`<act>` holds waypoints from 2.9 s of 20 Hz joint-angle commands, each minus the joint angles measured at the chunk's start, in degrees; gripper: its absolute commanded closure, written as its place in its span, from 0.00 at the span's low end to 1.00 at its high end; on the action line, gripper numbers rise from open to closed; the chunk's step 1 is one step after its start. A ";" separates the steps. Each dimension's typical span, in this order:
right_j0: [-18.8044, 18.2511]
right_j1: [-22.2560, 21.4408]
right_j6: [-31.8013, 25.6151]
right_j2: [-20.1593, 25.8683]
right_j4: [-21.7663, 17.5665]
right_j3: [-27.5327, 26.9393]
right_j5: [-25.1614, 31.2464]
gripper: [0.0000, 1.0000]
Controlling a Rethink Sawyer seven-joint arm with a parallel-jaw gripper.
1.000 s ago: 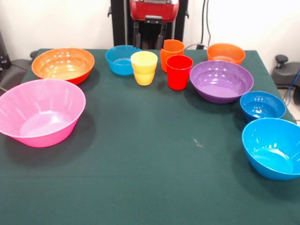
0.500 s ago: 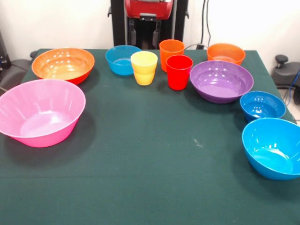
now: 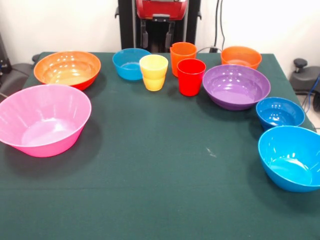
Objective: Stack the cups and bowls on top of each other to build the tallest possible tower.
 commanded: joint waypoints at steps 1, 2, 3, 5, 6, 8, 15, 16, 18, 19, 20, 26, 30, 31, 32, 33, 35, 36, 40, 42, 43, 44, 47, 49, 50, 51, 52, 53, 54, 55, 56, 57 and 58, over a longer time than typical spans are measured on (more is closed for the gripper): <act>-0.15 5.03 -2.80 4.49 -7.47 5.19 -1.23 0.00; -0.35 4.98 -2.72 4.70 -7.55 5.11 -1.11 0.00; -0.53 5.16 -2.51 4.69 -7.84 5.31 -1.42 0.00; -1.02 5.92 -2.21 4.65 -8.63 5.48 -1.99 0.00; -1.32 6.38 -2.13 4.51 -9.22 5.50 -2.37 0.00; -1.94 7.07 -2.20 4.32 -10.42 5.36 -3.13 0.00; -2.23 8.65 -0.52 3.97 -13.24 4.44 -5.20 0.00; -2.20 8.94 -0.33 3.86 -13.80 4.08 -5.39 0.00; -2.46 9.36 -0.29 3.58 -14.83 3.87 -5.83 0.00; -2.61 9.55 -0.33 3.45 -15.40 3.81 -6.06 0.00; -2.73 9.73 -0.31 3.30 -16.00 3.81 -6.34 0.00; -3.27 11.98 0.48 2.96 -19.09 3.48 -8.67 0.00; -1.79 13.31 2.17 1.20 -21.52 3.15 -11.42 0.00; -1.65 13.64 2.39 0.91 -22.03 3.16 -11.86 0.00; -1.78 14.10 2.45 0.82 -22.42 3.30 -12.07 0.00; -1.98 14.42 2.36 0.82 -22.68 3.50 -12.00 0.00; -1.97 15.14 2.54 0.54 -23.39 3.67 -12.34 0.00; -1.47 15.76 3.02 -0.04 -23.93 3.47 -13.04 0.00; 0.31 17.34 4.80 -2.31 -25.54 3.72 -16.00 0.00; 1.19 18.21 5.41 -3.53 -26.23 3.71 -17.39 0.00; 1.63 18.68 5.57 -4.21 -26.54 3.65 -18.09 0.00; 2.17 19.33 5.84 -4.99 -26.83 3.56 -18.84 0.00; 3.38 20.40 6.18 -7.08 -27.50 3.36 -20.17 0.00; 3.22 20.59 5.93 -7.37 -27.60 3.80 -20.03 0.00; 3.10 20.54 5.75 -7.36 -27.49 4.12 -19.87 0.00; 2.81 20.41 5.49 -7.16 -27.39 4.42 -19.72 0.00; 2.40 20.14 5.20 -6.63 -27.05 4.68 -19.18 0.00; 1.97 19.97 4.97 -6.15 -26.77 4.94 -18.92 0.00; 1.72 19.79 4.87 -5.74 -26.44 5.11 -18.68 0.00; 1.47 19.60 4.93 -5.33 -26.08 5.26 -18.61 0.00; 1.23 19.42 4.98 -4.91 -25.72 5.41 -18.53 0.00; 1.07 19.17 5.05 -4.50 -25.32 5.58 -18.37 0.00; 0.89 18.88 5.12 -3.93 -24.86 5.83 -18.18 0.00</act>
